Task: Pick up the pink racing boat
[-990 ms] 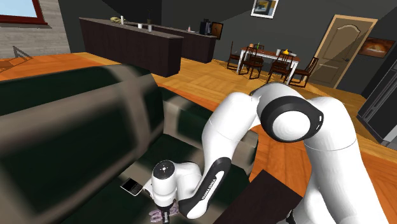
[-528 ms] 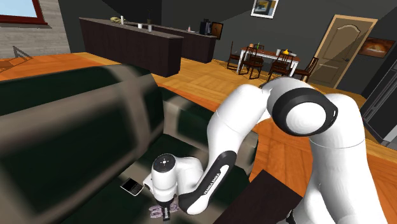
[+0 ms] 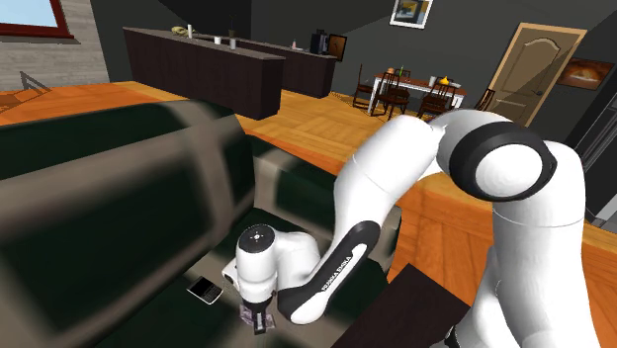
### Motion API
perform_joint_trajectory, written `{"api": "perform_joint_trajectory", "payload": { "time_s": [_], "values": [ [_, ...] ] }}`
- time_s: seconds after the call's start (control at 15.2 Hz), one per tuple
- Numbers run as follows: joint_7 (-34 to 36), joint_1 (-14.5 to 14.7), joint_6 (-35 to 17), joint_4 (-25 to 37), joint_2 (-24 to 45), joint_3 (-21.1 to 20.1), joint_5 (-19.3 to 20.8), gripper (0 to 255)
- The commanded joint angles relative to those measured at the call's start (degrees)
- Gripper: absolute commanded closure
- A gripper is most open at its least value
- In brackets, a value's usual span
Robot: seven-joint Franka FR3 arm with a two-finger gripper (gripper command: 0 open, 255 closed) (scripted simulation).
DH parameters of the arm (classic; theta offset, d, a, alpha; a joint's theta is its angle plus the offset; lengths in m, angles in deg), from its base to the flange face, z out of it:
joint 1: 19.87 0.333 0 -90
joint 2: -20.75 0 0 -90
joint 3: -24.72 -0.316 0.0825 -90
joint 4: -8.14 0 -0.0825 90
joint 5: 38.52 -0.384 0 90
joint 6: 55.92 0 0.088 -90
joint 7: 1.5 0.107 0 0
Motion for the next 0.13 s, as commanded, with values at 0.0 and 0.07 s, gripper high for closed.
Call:
{"api": "perform_joint_trajectory", "payload": {
  "time_s": [0.0,0.07],
  "values": [
    [-0.47,-0.27,0.86,-0.08,-0.93,-0.48,-0.61,255],
    [-0.47,-0.26,0.86,-0.08,-0.93,-0.48,-0.61,255]
  ]
}}
